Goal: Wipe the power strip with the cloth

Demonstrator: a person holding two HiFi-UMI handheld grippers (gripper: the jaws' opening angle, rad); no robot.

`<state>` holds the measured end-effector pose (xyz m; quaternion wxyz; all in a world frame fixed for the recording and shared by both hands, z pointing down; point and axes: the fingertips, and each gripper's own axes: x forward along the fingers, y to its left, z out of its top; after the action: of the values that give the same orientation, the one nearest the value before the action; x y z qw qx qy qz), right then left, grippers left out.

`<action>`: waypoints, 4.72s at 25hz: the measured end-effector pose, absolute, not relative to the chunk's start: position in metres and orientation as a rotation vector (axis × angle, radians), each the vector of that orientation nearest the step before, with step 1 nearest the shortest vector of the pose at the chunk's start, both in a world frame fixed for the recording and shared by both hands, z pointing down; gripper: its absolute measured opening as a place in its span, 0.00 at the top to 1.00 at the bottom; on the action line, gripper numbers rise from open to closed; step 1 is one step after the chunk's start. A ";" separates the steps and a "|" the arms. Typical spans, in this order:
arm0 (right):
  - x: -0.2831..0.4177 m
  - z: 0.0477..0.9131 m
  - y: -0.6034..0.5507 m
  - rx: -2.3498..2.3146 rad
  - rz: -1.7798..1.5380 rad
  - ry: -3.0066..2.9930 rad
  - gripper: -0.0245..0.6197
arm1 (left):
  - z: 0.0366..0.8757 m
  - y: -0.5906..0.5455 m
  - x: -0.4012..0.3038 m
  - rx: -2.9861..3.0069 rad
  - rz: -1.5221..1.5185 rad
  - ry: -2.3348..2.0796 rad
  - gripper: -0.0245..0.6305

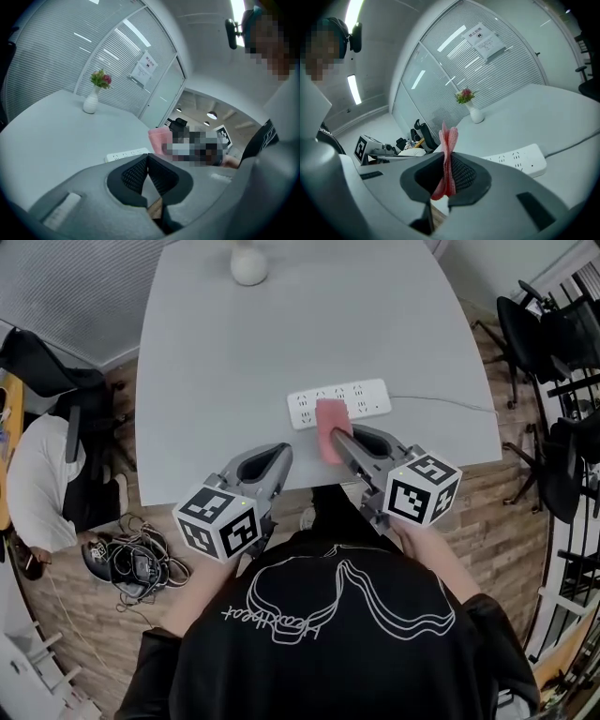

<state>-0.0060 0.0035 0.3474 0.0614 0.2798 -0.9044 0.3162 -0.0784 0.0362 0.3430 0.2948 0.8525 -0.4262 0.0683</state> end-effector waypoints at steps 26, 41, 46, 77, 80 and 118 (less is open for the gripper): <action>-0.078 0.447 -0.073 0.717 1.038 -2.447 0.90 | 0.405 -0.023 -0.123 2.050 0.216 -1.221 0.94; -0.085 0.481 -0.083 0.747 0.998 -2.320 0.90 | 0.415 -0.036 -0.133 2.002 0.192 -1.240 0.94; -0.083 0.484 -0.083 0.767 0.998 -2.295 0.90 | 0.416 -0.035 -0.134 1.993 0.183 -1.239 0.94; -0.034 0.486 -0.099 0.891 0.994 -2.249 0.90 | 0.415 -0.044 -0.108 2.028 0.225 -1.163 0.94; -0.022 0.487 -0.102 0.919 1.000 -2.242 0.90 | 0.415 -0.045 -0.102 2.035 0.231 -1.150 0.94; 0.115 0.488 -0.124 1.249 1.046 -2.151 0.89 | 0.421 -0.058 -0.042 2.102 0.306 -1.016 0.94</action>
<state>0.1147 -0.1241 0.4876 0.2199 0.4515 -0.7777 0.3782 -0.0415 -0.0581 0.4211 0.3831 0.8245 -0.3986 0.1201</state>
